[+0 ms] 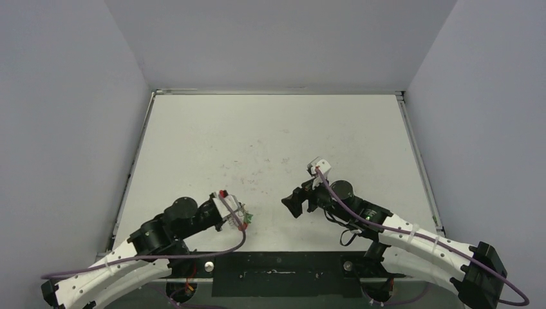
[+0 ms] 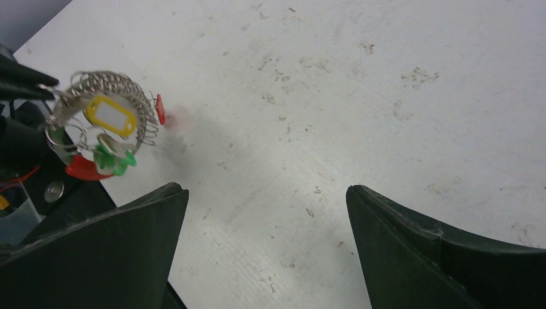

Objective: Put the keys on the keyring

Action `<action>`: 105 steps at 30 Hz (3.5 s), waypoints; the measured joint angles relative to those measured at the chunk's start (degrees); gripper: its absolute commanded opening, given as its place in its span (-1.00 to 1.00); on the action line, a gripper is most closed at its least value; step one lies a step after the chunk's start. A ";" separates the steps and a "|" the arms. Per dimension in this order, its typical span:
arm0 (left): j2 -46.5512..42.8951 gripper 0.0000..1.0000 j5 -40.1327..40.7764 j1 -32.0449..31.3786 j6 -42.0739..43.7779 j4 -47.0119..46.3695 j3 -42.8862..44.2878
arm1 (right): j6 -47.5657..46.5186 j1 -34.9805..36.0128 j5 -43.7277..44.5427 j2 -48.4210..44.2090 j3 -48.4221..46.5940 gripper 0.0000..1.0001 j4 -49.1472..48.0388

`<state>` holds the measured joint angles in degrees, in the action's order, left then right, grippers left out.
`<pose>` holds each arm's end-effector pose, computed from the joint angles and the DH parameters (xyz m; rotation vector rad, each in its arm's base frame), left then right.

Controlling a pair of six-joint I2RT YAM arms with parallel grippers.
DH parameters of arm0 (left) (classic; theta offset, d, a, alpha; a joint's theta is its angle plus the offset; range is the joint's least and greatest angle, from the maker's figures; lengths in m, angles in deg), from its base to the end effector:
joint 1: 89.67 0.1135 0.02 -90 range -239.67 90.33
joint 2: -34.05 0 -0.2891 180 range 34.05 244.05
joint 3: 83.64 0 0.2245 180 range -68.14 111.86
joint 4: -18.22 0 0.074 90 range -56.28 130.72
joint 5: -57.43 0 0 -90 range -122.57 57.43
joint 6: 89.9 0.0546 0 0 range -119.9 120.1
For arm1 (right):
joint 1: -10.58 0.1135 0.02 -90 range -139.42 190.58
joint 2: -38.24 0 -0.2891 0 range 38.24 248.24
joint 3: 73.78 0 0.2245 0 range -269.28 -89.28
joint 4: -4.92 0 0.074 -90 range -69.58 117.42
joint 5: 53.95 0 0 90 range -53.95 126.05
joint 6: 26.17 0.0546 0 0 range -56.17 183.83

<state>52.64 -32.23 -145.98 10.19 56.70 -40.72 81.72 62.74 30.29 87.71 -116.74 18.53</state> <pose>0.0420 -0.0624 0.2667 1.0118 1.5541 -0.5621 0.1034 0.1421 0.2636 -0.6660 1.9180 0.8972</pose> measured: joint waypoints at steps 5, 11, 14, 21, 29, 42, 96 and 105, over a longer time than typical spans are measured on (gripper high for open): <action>15.52 -1.00 -2.67 0.00 5.64 -2.54 -0.15 | 3.67 -0.11 9.44 -4.24 3.17 1.00 -0.81; 31.65 -0.78 -8.33 0.00 10.80 -16.94 -2.34 | 6.25 -0.42 19.28 -9.77 3.39 1.00 1.68; 38.69 -0.36 -11.93 0.00 12.59 -23.08 -2.32 | 7.04 -0.46 21.84 -10.38 3.39 1.00 3.76; 44.02 0.65 -14.12 -0.28 8.83 -32.33 -2.08 | 8.15 -0.55 22.38 -6.67 3.37 1.00 5.64; 33.22 0.94 6.51 -0.20 -14.51 -28.72 -1.55 | 8.07 -0.76 16.55 9.25 -1.70 0.97 6.03; 28.13 0.73 21.92 3.30 -64.00 7.10 0.50 | 6.95 -0.59 0.76 33.14 -14.43 0.35 4.52; 43.98 -0.43 -12.04 21.88 -60.98 -15.54 -8.20 | 20.37 -0.85 -12.04 34.03 -7.93 -0.41 5.55; 48.96 -0.79 -13.25 21.86 -63.28 -19.41 -7.56 | 21.31 -0.85 -13.90 36.94 -7.93 -0.63 2.12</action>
<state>101.60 -45.47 -124.13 -53.09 37.29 -48.28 103.03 61.89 16.39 124.65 -124.68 20.65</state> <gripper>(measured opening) 0.142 0.217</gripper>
